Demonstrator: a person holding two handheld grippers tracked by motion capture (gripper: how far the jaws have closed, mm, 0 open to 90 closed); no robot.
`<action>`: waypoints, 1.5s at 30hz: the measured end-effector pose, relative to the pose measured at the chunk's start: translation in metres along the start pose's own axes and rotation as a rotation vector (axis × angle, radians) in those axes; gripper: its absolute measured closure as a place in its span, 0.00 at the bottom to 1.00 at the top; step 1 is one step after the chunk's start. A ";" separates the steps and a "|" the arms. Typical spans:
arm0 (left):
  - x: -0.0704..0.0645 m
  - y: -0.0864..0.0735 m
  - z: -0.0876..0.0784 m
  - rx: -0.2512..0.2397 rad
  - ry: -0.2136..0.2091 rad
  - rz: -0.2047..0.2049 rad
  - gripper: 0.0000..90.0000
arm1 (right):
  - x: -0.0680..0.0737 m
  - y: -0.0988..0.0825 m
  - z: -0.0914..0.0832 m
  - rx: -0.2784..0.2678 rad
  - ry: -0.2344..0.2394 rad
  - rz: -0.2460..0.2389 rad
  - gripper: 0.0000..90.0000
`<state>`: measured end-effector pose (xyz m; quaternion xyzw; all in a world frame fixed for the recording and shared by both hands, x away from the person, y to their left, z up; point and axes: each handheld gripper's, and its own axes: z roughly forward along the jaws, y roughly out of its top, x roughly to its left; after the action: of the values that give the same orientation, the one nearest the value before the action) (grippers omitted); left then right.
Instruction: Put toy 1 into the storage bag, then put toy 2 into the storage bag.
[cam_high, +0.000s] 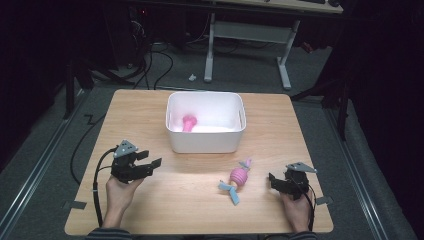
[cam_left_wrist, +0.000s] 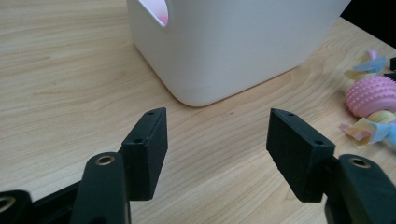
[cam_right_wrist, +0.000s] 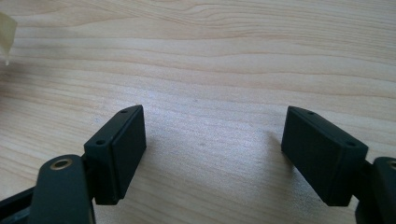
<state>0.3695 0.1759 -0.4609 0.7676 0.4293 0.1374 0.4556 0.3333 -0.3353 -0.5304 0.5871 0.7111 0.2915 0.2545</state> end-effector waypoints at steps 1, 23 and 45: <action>0.000 -0.002 0.002 0.006 -0.001 -0.001 0.43 | 0.000 0.000 0.000 0.000 0.000 0.001 0.25; -0.007 -0.037 0.038 0.106 0.093 0.027 0.40 | 0.000 0.000 0.000 -0.002 0.000 0.002 0.25; -0.016 -0.046 0.072 0.134 0.151 0.094 0.33 | 0.001 0.001 0.001 0.003 0.027 -0.023 0.22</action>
<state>0.3789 0.1317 -0.5356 0.8030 0.4343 0.1870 0.3627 0.3344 -0.3345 -0.5305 0.5753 0.7215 0.2953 0.2476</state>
